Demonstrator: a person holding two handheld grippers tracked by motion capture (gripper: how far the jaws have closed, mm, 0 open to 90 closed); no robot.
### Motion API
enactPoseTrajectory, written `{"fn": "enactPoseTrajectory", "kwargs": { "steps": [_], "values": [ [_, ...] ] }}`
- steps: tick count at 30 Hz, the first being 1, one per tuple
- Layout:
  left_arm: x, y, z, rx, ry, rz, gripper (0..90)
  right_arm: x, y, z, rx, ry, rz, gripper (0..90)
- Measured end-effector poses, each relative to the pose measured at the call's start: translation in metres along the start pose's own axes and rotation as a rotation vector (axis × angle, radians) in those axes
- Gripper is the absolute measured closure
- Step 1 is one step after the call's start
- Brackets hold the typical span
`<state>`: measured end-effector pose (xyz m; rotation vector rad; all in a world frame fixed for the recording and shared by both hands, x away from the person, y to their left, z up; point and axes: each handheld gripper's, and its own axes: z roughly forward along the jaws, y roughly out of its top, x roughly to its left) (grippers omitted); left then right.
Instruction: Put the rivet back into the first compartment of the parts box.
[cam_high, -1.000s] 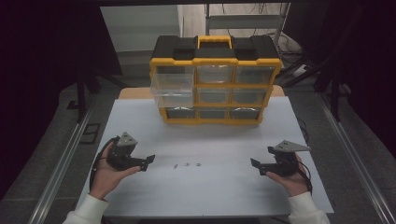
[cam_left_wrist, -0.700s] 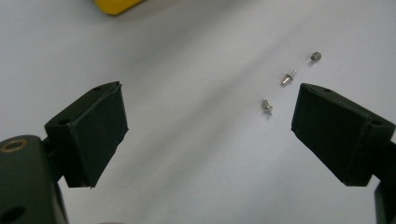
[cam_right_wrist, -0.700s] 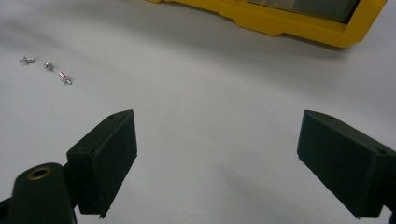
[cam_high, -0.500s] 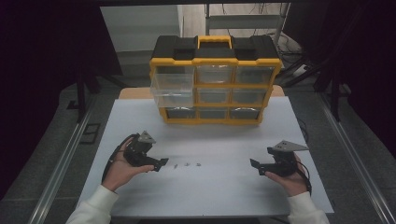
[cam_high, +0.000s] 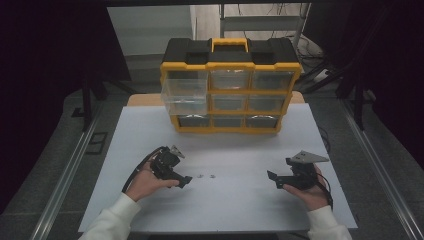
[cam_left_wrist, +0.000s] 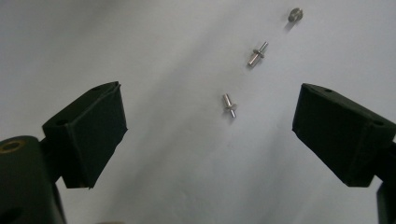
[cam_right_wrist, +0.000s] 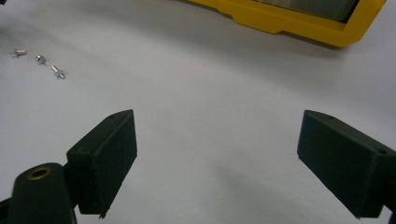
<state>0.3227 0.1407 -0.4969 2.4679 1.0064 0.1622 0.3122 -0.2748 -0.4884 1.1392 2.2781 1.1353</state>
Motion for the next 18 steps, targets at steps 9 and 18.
{"fn": "enactPoseTrajectory", "kwargs": {
  "steps": [9, 18],
  "values": [
    [-0.005, 0.007, 0.018, 0.065, 0.018, 0.017, 15.3, -0.001, 0.0, 0.0, 0.0, -0.006, -0.005, 12.0],
    [-0.004, 0.008, 0.025, 0.113, -0.003, 0.029, 37.5, -0.002, -0.001, -0.001, 0.004, -0.014, -0.003, 12.0]
  ]
}}
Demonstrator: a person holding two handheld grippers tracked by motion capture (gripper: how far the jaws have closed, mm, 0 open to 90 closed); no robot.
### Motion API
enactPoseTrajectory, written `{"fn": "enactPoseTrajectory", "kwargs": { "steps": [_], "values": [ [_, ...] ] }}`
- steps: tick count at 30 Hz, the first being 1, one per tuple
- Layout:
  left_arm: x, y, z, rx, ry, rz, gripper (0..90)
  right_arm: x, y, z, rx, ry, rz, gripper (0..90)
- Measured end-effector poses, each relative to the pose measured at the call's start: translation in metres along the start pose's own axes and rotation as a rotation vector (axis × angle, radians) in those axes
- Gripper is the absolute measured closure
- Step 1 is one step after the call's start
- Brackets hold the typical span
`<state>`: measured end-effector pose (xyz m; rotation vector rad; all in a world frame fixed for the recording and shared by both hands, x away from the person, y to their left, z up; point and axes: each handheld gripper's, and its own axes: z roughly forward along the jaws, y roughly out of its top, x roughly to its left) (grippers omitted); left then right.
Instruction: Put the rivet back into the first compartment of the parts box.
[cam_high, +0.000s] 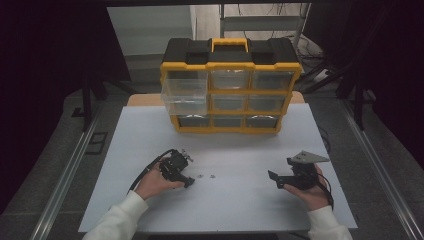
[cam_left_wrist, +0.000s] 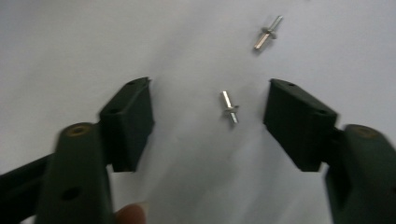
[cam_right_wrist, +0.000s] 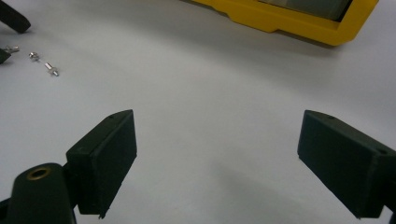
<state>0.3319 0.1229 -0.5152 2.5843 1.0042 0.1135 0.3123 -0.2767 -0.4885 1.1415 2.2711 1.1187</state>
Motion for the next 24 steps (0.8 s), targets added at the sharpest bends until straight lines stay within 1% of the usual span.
{"fn": "enactPoseTrajectory", "kwargs": {
  "steps": [2, 3, 4, 5, 6, 7, 8, 9, 11, 15, 20, 21, 24],
  "values": [
    [-0.0009, 0.0006, -0.0012, 0.002, 0.001, -0.006, 45.8, -0.0002, -0.0001, -0.0002, 0.0, 0.0, 0.003, 12.0],
    [-0.0013, 0.0011, -0.0017, 0.008, -0.002, -0.007, 45.8, -0.0002, -0.0002, -0.0001, 0.0, 0.0, 0.003, 12.0],
    [-0.0007, 0.0018, -0.0023, 0.013, -0.008, -0.013, 51.0, 0.0001, -0.0003, 0.0006, 0.005, -0.001, 0.001, 12.0],
    [-0.0007, 0.0018, -0.0023, 0.013, -0.008, -0.013, 54.1, 0.0003, -0.0003, 0.0009, 0.007, -0.002, -0.002, 12.0],
    [-0.0004, 0.0019, -0.0027, 0.015, -0.008, -0.016, 54.1, 0.0003, -0.0003, 0.0009, 0.007, -0.002, -0.002, 12.0],
    [-0.0004, 0.0017, -0.0033, 0.015, -0.006, -0.016, 60.7, 0.0009, -0.0003, 0.001, 0.008, -0.003, -0.005, 12.0],
    [-0.0004, 0.0017, -0.0033, 0.015, -0.006, -0.016, 64.2, 0.0009, -0.0003, 0.001, 0.008, -0.003, -0.005, 12.0],
    [-0.0012, 0.0016, -0.0035, 0.016, -0.016, -0.007, 68.8, 0.0008, -0.0003, 0.0008, 0.008, -0.005, -0.004, 12.0],
    [-0.0019, 0.0016, -0.0035, 0.016, -0.017, -0.005, 72.8, 0.0004, -0.0004, 0.0008, 0.008, -0.006, 0.0, 12.0],
    [-0.0027, 0.0019, -0.0034, 0.014, -0.037, 0.005, 82.6, 0.0008, -0.0005, 0.0011, 0.011, -0.011, 0.0, 11.8],
    [-0.0016, 0.0013, -0.0038, 0.009, -0.046, 0.002, 83.2, 0.0006, -0.0006, 0.0011, 0.013, -0.016, 0.001, 11.8],
    [0.0001, 0.0006, -0.0052, 0.0, -0.069, -0.005, 83.3, 0.0003, -0.0006, 0.001, 0.013, -0.017, 0.001, 11.8],
    [0.0016, 0.0, -0.0096, -0.02, -0.087, -0.015, 83.3, -0.0002, -0.0007, 0.0008, 0.011, -0.017, 0.001, 11.8]
  ]
}}
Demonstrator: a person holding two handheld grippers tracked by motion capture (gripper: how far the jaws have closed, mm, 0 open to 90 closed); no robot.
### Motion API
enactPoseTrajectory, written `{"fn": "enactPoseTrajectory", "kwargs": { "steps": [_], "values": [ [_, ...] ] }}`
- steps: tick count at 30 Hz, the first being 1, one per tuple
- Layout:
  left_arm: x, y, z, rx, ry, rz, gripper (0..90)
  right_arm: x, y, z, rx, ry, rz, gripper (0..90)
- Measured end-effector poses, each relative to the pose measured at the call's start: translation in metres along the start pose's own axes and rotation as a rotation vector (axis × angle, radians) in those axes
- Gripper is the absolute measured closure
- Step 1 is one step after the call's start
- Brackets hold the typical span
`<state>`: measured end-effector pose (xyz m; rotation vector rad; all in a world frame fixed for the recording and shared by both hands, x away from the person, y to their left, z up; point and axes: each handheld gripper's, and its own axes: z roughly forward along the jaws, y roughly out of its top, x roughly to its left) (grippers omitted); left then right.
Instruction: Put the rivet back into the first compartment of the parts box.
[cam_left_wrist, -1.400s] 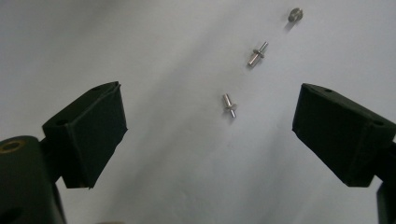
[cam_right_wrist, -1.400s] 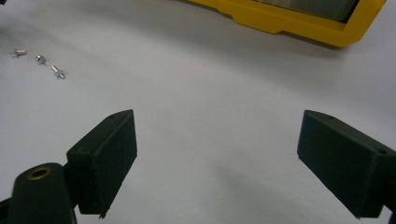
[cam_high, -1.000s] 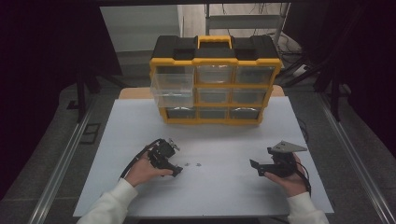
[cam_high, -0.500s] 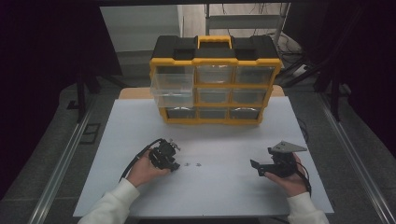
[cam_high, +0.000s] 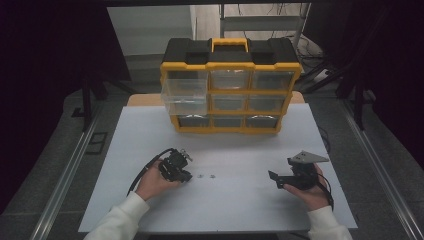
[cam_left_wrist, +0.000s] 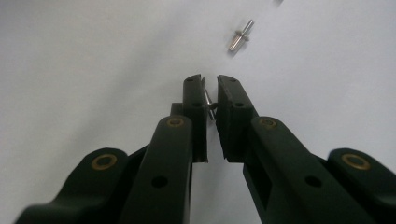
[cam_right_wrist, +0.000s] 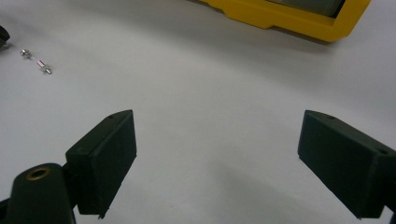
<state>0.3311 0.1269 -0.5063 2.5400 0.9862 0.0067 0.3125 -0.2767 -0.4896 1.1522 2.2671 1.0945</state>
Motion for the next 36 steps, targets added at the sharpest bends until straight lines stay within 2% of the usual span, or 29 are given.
{"fn": "enactPoseTrajectory", "kwargs": {
  "steps": [7, 16, 24, 29, 30, 36],
  "values": [
    [0.006, -0.003, -0.026, -0.075, -0.043, -0.022, 83.5, -0.001, 0.0, 0.001, 0.003, -0.004, 0.003, 11.8],
    [0.012, -0.009, -0.073, -0.173, -0.052, -0.034, 83.6, 0.0, 0.0, 0.001, 0.003, -0.008, 0.003, 11.9],
    [0.024, -0.012, -0.105, -0.219, -0.034, -0.054, 83.5, 0.0, 0.0, 0.0, -0.003, -0.008, 0.003, 11.9],
    [0.025, -0.012, -0.118, -0.231, -0.02, -0.053, 83.6, 0.0, 0.0, 0.0, -0.006, -0.008, 0.006, 11.9],
    [0.026, -0.012, -0.127, -0.245, -0.009, -0.053, 83.6, 0.0, 0.0, 0.0, -0.008, -0.009, 0.004, 11.9],
    [0.029, -0.013, -0.142, -0.271, 0.0, -0.058, 83.6, 0.0, 0.0, -0.001, -0.01, -0.008, 0.003, 11.8]
  ]
}}
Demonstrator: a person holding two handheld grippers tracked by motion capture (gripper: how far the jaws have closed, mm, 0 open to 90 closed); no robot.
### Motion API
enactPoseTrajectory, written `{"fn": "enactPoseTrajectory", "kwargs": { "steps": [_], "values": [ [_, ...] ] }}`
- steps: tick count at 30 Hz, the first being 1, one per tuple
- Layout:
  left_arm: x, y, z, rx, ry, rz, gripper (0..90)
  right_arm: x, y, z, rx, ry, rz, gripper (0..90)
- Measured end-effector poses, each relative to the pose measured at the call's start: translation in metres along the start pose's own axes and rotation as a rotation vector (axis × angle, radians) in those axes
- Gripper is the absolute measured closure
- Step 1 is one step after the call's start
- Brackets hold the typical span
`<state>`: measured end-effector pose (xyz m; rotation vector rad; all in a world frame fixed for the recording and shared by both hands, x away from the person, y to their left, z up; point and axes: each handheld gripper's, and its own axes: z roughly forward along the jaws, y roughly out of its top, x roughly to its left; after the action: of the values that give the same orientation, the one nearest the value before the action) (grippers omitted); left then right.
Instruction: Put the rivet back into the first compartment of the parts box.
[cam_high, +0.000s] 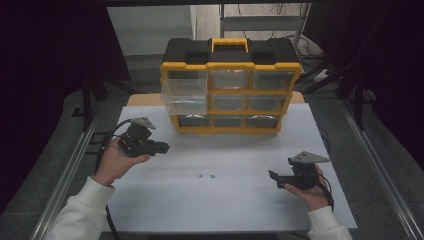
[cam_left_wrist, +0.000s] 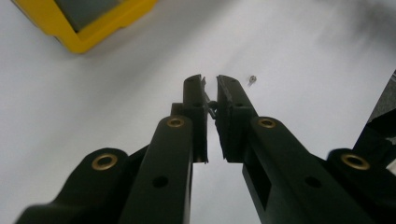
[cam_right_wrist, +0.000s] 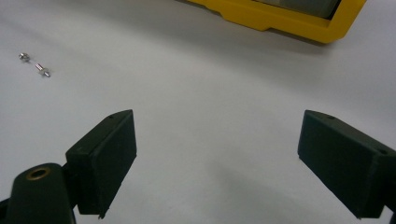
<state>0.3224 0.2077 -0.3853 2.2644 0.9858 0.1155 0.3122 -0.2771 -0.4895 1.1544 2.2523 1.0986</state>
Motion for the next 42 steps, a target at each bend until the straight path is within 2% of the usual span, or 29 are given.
{"fn": "enactPoseTrajectory", "kwargs": {
  "steps": [11, 19, 26, 31, 39, 42],
  "values": [
    [0.012, 0.004, -0.026, -0.046, 0.003, -0.022, 83.6, 0.0, 0.0, 0.001, 0.005, 0.001, 0.002, 11.8],
    [0.021, 0.012, -0.054, -0.094, 0.015, -0.034, 83.6, 0.0, 0.0, 0.002, 0.01, -0.002, 0.0, 11.9],
    [0.025, 0.02, -0.067, -0.101, 0.027, -0.032, 83.6, 0.0, -0.001, 0.001, 0.011, -0.003, -0.001, 11.9],
    [0.025, 0.029, -0.076, -0.095, 0.042, -0.012, 83.6, 0.0, -0.001, 0.002, 0.012, -0.005, -0.001, 11.9],
    [0.029, 0.048, -0.095, -0.127, 0.053, -0.01, 83.6, 0.0, -0.001, 0.002, 0.015, -0.009, -0.004, 12.0],
    [0.029, 0.061, -0.102, -0.153, 0.053, -0.009, 83.6, 0.0, -0.001, 0.003, 0.019, -0.007, -0.001, 12.0]
  ]
}}
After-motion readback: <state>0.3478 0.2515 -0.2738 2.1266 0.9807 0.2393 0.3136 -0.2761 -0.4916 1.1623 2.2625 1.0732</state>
